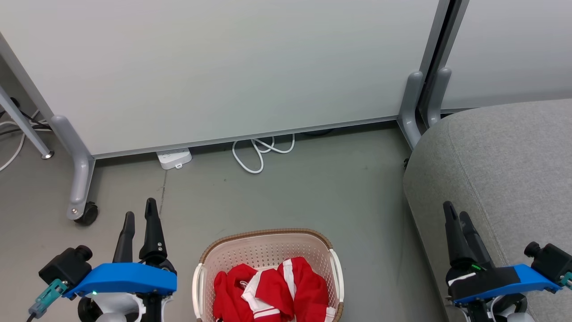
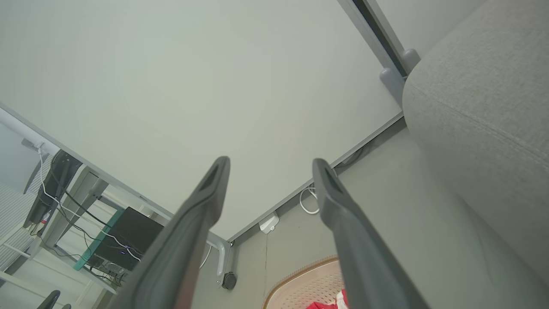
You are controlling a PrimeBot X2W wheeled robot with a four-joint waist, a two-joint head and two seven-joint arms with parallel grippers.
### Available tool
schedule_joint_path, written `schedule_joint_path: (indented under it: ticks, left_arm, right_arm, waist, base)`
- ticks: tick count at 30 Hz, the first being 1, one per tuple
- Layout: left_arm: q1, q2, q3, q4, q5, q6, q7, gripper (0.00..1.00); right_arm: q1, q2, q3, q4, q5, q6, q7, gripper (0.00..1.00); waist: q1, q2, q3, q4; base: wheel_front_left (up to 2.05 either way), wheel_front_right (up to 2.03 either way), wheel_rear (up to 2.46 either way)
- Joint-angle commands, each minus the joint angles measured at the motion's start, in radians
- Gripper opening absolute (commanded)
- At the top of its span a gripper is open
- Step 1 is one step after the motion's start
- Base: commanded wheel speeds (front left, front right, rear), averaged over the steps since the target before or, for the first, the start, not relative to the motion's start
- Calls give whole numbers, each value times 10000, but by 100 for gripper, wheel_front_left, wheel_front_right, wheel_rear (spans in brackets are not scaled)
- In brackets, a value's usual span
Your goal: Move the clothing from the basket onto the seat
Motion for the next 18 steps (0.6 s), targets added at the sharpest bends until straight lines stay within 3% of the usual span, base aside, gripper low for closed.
schedule_joint_path:
  ticks: [1,18]
  left_arm:
    - [-240,82,-44,-100,428,7,-126,100]
    - [-115,88,-391,-15,2233,-16,-580,100]
  right_arm:
    - [-198,-69,52,-75,-413,14,-136,100]
    - [-122,-77,255,30,-2242,18,-596,100]
  waist:
    - [0,-1,0,7]
    - [0,-1,-45,38]
  base:
    - [0,0,0]
    - [0,0,0]
